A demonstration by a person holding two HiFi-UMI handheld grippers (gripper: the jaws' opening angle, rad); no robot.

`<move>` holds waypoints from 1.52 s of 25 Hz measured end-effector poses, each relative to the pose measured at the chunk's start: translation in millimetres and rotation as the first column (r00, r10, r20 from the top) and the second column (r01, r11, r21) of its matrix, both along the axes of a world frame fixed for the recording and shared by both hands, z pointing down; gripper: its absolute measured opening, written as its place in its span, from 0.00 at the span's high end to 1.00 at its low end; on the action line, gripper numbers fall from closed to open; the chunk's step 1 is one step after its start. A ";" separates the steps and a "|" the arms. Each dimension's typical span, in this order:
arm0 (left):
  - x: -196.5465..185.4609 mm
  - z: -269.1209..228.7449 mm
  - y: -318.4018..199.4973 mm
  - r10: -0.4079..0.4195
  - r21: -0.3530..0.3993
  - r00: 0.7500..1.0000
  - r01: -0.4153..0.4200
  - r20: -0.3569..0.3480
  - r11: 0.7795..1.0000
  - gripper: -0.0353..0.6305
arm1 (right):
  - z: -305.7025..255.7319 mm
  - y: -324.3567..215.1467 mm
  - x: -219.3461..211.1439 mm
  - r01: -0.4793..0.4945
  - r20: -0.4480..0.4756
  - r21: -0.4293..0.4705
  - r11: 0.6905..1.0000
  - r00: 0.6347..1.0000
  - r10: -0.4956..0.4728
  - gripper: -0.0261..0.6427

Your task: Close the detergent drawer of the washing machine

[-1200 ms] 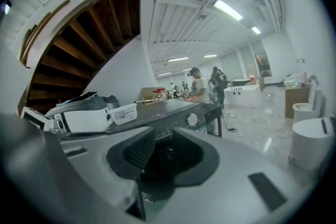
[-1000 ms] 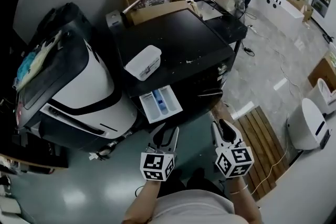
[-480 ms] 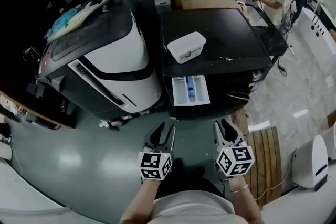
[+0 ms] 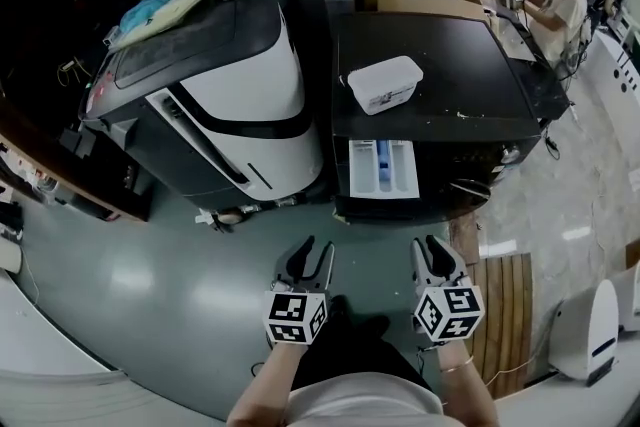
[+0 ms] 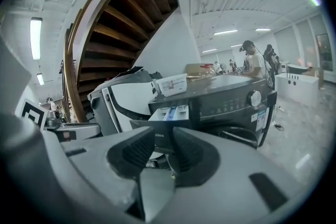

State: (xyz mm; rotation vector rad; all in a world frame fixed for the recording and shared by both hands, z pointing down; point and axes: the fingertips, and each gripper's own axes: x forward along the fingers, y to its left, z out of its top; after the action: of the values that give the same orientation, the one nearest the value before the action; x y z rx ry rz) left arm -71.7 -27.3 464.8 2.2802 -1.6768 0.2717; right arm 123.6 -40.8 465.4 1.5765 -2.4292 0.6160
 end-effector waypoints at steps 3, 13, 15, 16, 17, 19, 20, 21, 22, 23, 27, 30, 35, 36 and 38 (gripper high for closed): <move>-0.7 7.0 2.4 -0.003 -0.015 1.000 0.003 0.001 1.000 0.74 | 9.9 2.5 4.1 -0.001 -0.008 -0.021 1.000 1.000 0.001 0.82; 4.4 31.7 5.5 -0.020 -0.061 1.000 0.019 -0.005 0.998 0.74 | 26.0 2.7 14.1 -0.003 -0.030 -0.045 0.999 1.000 0.002 0.82; 6.1 37.7 2.3 -0.017 -0.072 1.000 0.017 -0.007 0.997 0.74 | 29.0 -1.1 14.6 -0.002 -0.039 -0.046 0.999 0.999 0.000 0.82; 6.9 40.0 -0.3 -0.015 -0.075 1.000 0.014 -0.008 0.997 0.73 | 30.8 -3.6 14.5 -0.001 -0.043 -0.047 0.999 0.999 -0.001 0.82; 7.5 41.7 -3.1 -0.012 -0.078 1.000 0.011 -0.009 0.997 0.73 | 32.8 -6.1 14.1 0.000 -0.047 -0.049 0.999 0.999 -0.002 0.82; 8.3 44.6 -8.3 -0.007 -0.085 1.000 0.006 -0.012 0.996 0.73 | 37.4 -10.9 14.2 -0.004 -0.056 -0.056 0.998 0.998 0.000 0.82; 8.2 46.2 -11.2 -0.006 -0.090 1.000 0.005 -0.014 0.996 0.73 | 39.7 -14.0 14.9 -0.009 -0.060 -0.060 0.998 0.998 0.005 0.82; 7.7 48.0 -14.5 -0.008 -0.096 1.000 0.006 -0.017 0.995 0.73 | 41.9 -17.7 16.0 -0.016 -0.063 -0.064 0.998 0.998 0.012 0.82; 6.9 50.0 -18.1 -0.011 -0.102 1.000 0.009 -0.019 0.995 0.73 | 44.0 -21.6 17.3 -0.024 -0.064 -0.068 0.997 0.998 0.019 0.82; 6.5 52.3 -21.9 -0.013 -0.108 1.000 0.011 -0.021 0.994 0.73 | 46.1 -25.1 18.7 -0.030 -0.065 -0.073 0.997 0.998 0.025 0.82; 8.2 60.4 -36.2 -0.002 -0.123 1.000 0.000 -0.015 0.992 0.73 | 53.0 -36.8 21.9 -0.038 -0.073 -0.090 0.995 0.997 0.031 0.82; 9.3 66.5 -47.6 0.011 -0.129 1.000 -0.012 -0.012 0.992 0.73 | 57.8 -47.5 21.2 -0.040 -0.080 -0.094 0.995 0.996 0.032 0.82; 9.2 74.8 -62.3 0.018 -0.149 1.000 -0.020 -0.015 0.989 0.73 | 67.4 -60.5 16.5 -0.036 -0.101 -0.109 0.993 0.995 0.025 0.82; 9.3 76.3 -64.8 0.019 -0.152 1.000 -0.022 -0.017 0.988 0.73 | 69.1 -62.6 15.7 -0.035 -0.104 -0.112 0.993 0.994 0.024 0.82; 9.3 79.3 -70.1 0.024 -0.159 1.000 -0.027 -0.018 0.987 0.73 | 71.3 -67.8 14.8 -0.039 -0.103 -0.116 0.993 0.994 0.027 0.82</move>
State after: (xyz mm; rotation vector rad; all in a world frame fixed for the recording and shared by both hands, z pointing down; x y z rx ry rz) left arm -62.4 -97.5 544.0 2.1822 -1.5596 0.3776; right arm 138.5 -108.6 536.7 1.5639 -2.2552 0.6553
